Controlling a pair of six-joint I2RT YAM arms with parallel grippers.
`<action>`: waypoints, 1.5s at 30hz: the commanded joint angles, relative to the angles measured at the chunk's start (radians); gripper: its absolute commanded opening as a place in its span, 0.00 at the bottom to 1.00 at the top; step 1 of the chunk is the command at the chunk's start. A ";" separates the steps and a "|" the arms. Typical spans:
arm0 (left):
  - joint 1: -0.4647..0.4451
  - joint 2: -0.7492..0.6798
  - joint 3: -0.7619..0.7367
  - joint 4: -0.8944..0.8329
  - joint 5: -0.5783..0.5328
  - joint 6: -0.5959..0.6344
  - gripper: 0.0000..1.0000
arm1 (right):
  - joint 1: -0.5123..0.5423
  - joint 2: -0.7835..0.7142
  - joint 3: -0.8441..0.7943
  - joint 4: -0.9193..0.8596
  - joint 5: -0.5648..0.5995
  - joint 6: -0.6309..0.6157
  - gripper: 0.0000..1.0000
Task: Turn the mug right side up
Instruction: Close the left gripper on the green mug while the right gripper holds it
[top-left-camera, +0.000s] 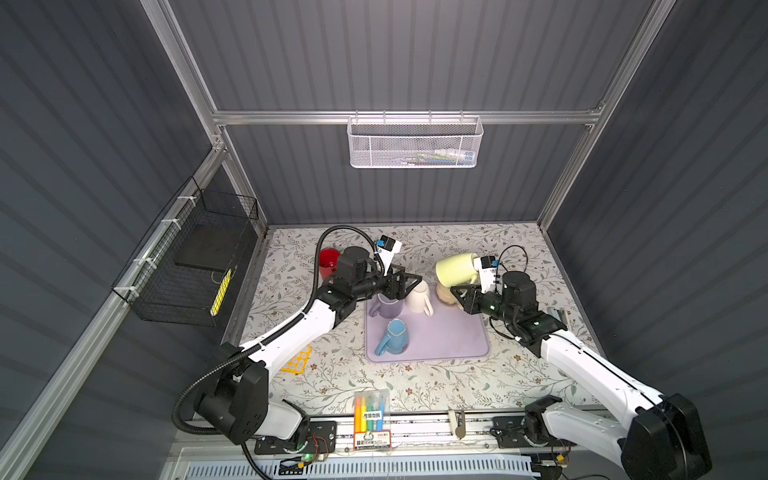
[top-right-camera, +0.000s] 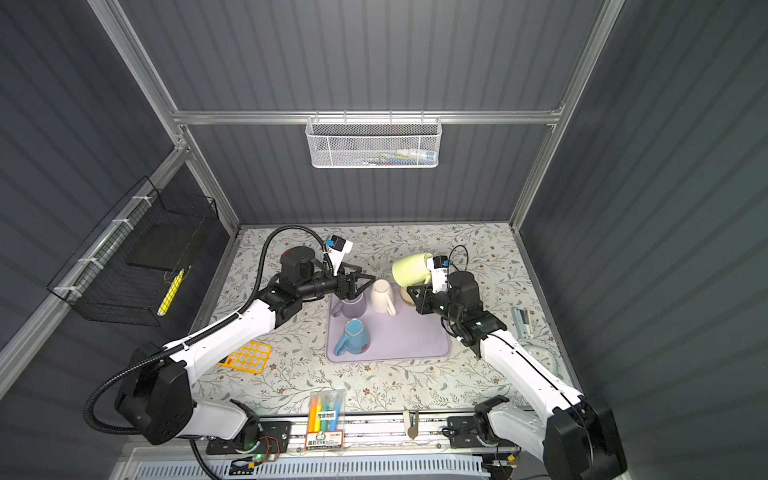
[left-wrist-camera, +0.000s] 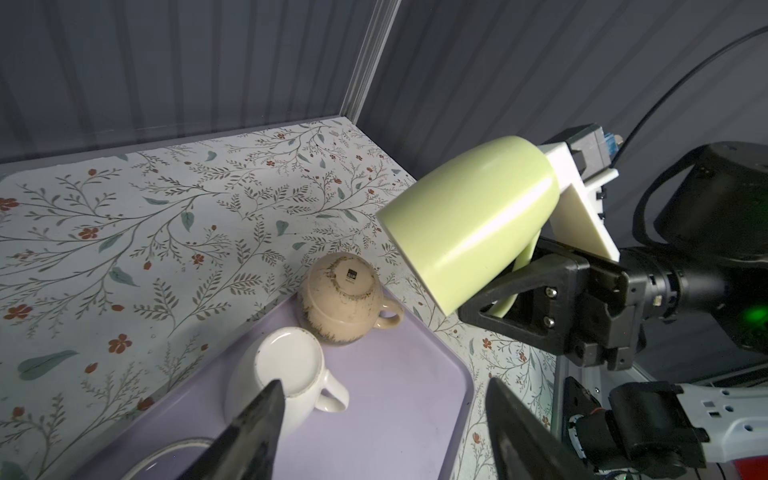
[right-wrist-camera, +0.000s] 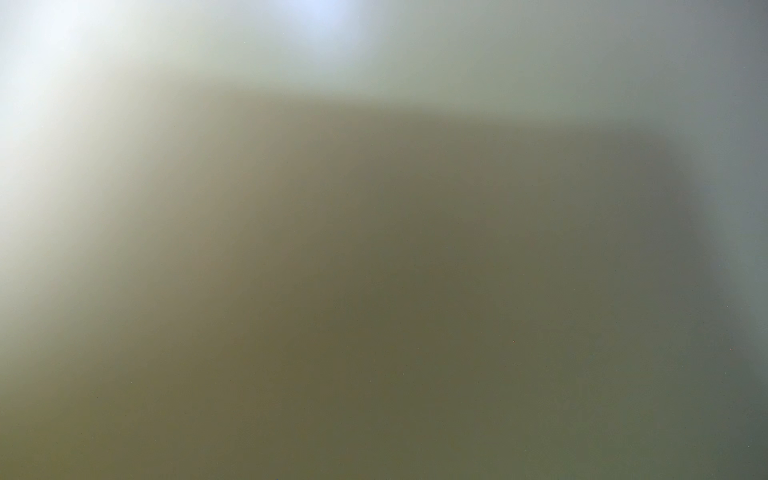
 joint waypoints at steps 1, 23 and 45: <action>-0.023 0.026 0.002 0.100 0.050 -0.040 0.75 | -0.006 0.005 0.051 0.177 -0.100 0.036 0.00; -0.080 0.145 0.067 0.358 0.147 -0.125 0.64 | -0.008 0.076 0.053 0.366 -0.311 0.143 0.00; -0.090 0.158 0.071 0.469 0.172 -0.171 0.41 | -0.008 0.136 0.051 0.542 -0.388 0.239 0.00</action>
